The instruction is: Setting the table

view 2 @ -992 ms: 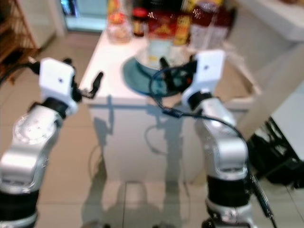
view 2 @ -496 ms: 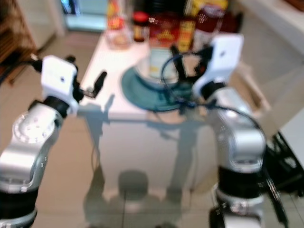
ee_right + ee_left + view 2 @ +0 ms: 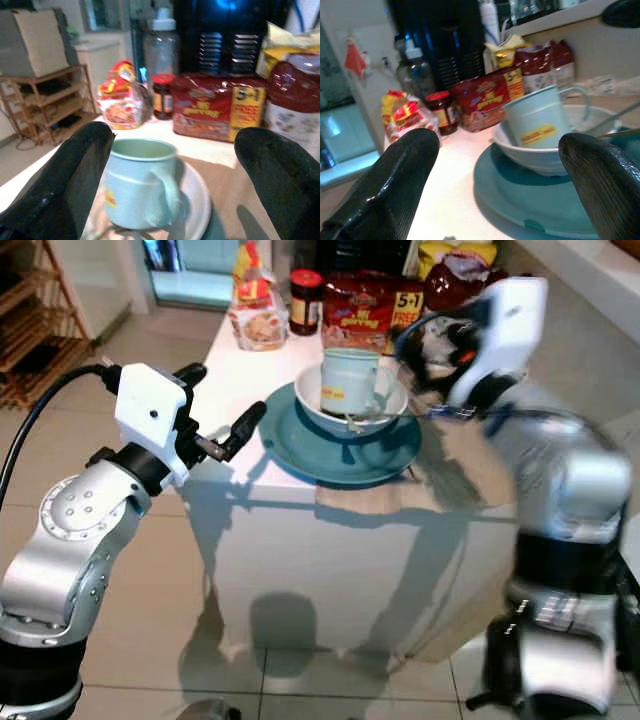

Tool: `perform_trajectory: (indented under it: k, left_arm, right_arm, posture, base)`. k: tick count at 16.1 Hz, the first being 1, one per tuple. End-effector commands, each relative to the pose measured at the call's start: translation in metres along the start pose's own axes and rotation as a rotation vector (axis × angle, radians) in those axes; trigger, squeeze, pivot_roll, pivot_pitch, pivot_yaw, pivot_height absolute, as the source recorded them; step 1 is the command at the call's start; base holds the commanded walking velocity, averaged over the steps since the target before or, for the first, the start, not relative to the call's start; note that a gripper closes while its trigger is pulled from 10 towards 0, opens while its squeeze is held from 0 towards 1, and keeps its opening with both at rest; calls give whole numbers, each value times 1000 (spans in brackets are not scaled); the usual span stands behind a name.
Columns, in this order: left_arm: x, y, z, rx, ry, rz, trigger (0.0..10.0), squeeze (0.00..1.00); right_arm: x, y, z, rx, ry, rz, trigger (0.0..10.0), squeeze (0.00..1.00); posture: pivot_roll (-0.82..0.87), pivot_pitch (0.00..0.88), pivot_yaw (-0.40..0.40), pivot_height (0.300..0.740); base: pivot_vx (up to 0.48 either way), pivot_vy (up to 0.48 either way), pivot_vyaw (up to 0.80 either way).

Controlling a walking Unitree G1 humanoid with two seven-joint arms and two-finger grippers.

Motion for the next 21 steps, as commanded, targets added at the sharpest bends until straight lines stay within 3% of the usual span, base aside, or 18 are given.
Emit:
perform_trajectory:
  k: [1,2,3,4,6,8,12,17,19,21]
  left_arm:
    - [3,6,10,3,-60,11,10000,0]
    - [3,6,12,4,-74,9,10000,0]
    - [4,6,15,9,-96,2,10000,0]
    - [4,6,16,13,-112,-2,10000,0]
    - [4,5,24,19,-169,-32,10000,0]
    - [4,6,29,17,-210,-41,10000,0]
    - [4,9,31,9,-227,-42,10000,0]
    - [-1,10,33,11,-252,-55,10000,0]
    - [-1,10,33,11,-258,-58,10000,0]
    - [-1,10,34,10,-263,-61,10000,0]
  right_arm:
    - [5,-3,12,37,8,-49,10000,1000]
    - [11,-9,14,40,22,-85,10000,1000]
    - [17,-20,10,21,60,-135,10000,690]
    - [21,-28,8,2,74,-174,10000,0]
    - [33,-48,0,51,145,-245,10000,0]
    - [44,-58,3,65,115,-277,10000,0]
    - [57,-52,-8,89,202,-256,10000,0]
    - [58,-36,0,33,246,-239,10000,0]
    - [54,-35,6,16,255,-249,4353,0]
    - [51,-35,12,22,249,-258,0,0]
  posture:
    - [80,24,-65,740]
    - [83,28,-63,740]
    - [83,28,-63,740]
    - [87,32,-64,740]
    - [89,34,-62,740]
    - [94,36,-61,740]
    - [108,39,-59,740]
    - [119,41,-68,740]
    - [116,41,-67,740]
    - [113,38,-64,740]
  base:
    - [0,0,0]
    - [0,0,0]
    - [0,0,0]
    - [0,0,0]
    - [0,0,0]
    - [0,0,0]
    - [0,0,0]
    - [0,0,0]
    - [0,0,0]
    - [0,0,0]
Point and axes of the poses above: a point about 5 cm out from each wrist's last joint towards the gripper, its own x axis pointing out of the wrist towards the gripper, its own y axis along the axis of the wrist's last joint, z = x × y, the point moved 4 cm from there along x, pointing out of the wrist towards the gripper, and after that the axes turned 7 degrees about -x, right-handed, at the moved point
